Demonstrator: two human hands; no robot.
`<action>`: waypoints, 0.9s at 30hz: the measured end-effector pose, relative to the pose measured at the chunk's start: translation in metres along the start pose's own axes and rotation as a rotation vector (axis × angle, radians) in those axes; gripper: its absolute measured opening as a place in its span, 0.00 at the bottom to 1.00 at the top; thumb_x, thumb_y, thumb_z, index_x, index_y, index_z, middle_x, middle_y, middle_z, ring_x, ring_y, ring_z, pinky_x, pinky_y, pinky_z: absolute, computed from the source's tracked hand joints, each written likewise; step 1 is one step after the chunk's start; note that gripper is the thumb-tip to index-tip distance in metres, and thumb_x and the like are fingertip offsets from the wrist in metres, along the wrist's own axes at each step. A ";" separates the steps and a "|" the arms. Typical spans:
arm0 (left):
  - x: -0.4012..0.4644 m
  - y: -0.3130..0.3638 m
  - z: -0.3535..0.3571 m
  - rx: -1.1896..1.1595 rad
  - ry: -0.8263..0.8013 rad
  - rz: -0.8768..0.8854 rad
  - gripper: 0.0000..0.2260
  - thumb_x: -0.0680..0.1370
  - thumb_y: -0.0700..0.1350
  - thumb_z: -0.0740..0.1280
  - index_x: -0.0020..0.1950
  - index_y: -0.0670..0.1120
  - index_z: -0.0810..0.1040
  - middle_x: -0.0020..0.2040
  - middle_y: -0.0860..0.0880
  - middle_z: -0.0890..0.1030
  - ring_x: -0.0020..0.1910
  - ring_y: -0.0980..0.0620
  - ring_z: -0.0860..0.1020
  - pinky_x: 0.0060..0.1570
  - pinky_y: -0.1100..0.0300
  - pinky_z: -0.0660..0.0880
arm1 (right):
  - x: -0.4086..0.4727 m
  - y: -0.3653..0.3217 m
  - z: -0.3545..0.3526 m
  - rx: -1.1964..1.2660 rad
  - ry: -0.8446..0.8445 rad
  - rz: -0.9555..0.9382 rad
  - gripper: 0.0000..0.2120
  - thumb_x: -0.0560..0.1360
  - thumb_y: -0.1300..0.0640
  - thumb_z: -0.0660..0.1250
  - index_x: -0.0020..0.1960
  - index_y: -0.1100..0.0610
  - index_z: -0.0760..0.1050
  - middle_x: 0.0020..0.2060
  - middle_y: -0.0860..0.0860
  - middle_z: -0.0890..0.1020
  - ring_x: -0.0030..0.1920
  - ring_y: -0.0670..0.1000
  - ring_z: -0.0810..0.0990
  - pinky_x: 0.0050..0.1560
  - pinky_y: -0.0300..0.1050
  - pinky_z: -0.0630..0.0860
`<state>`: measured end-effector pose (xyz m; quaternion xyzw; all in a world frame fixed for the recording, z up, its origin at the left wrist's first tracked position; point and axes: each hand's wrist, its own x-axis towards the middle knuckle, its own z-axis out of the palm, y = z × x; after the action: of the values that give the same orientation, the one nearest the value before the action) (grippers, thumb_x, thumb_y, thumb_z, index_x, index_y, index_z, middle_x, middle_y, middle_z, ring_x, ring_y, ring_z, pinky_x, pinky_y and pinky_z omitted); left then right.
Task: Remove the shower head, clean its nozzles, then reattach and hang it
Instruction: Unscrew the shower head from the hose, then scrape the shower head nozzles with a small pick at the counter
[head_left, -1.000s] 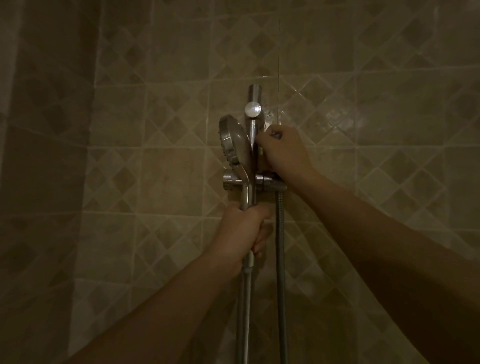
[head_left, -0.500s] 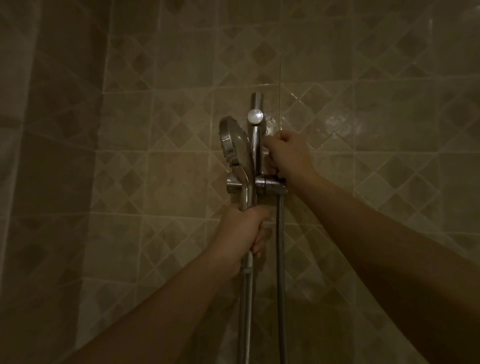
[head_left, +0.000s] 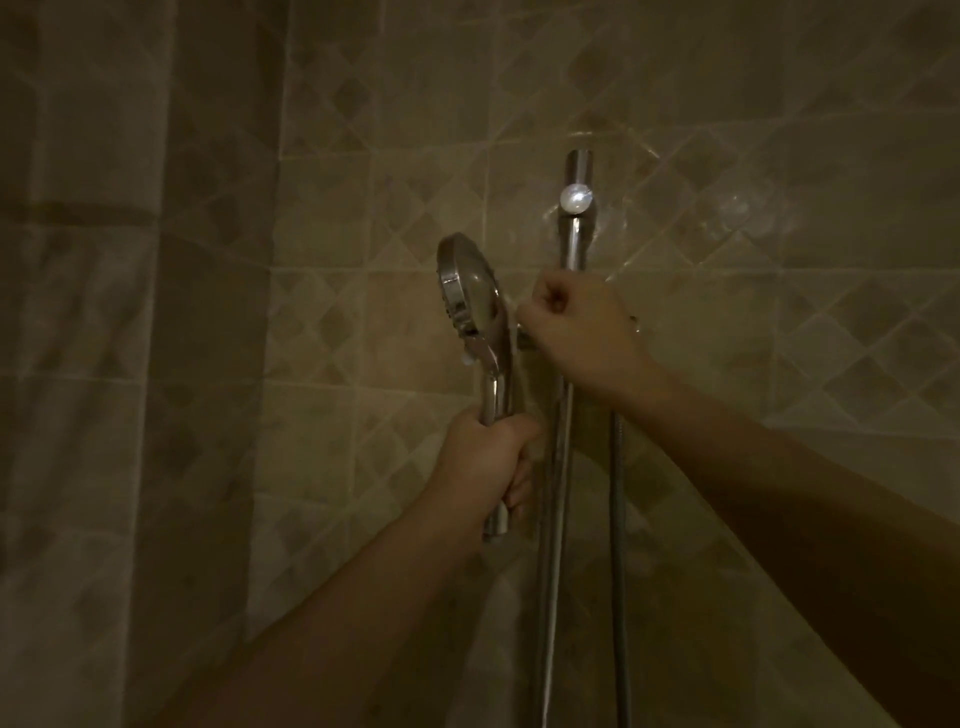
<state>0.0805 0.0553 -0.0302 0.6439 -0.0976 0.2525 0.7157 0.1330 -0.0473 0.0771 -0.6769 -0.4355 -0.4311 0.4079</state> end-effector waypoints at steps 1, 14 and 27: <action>-0.007 -0.004 -0.009 0.004 0.027 0.004 0.15 0.77 0.39 0.66 0.31 0.45 0.67 0.20 0.48 0.64 0.17 0.51 0.61 0.21 0.63 0.61 | -0.010 -0.005 0.010 -0.040 -0.057 -0.024 0.13 0.72 0.56 0.65 0.31 0.56 0.67 0.25 0.49 0.70 0.28 0.44 0.68 0.30 0.39 0.66; -0.219 -0.104 -0.186 0.242 0.557 -0.137 0.18 0.78 0.37 0.72 0.31 0.41 0.69 0.19 0.45 0.68 0.16 0.51 0.65 0.19 0.62 0.62 | -0.236 -0.075 0.184 0.062 -0.720 -0.085 0.13 0.81 0.45 0.51 0.47 0.48 0.71 0.41 0.47 0.78 0.41 0.48 0.75 0.44 0.45 0.71; -0.425 -0.158 -0.229 0.343 1.154 -0.393 0.19 0.78 0.40 0.70 0.29 0.47 0.68 0.22 0.47 0.67 0.18 0.51 0.65 0.21 0.61 0.62 | -0.423 -0.193 0.298 0.547 -1.249 -0.264 0.23 0.79 0.48 0.61 0.73 0.49 0.66 0.71 0.52 0.71 0.69 0.54 0.71 0.68 0.49 0.70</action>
<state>-0.2479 0.1708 -0.4008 0.5157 0.4658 0.4349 0.5727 -0.0855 0.1840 -0.3740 -0.6125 -0.7603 0.1184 0.1809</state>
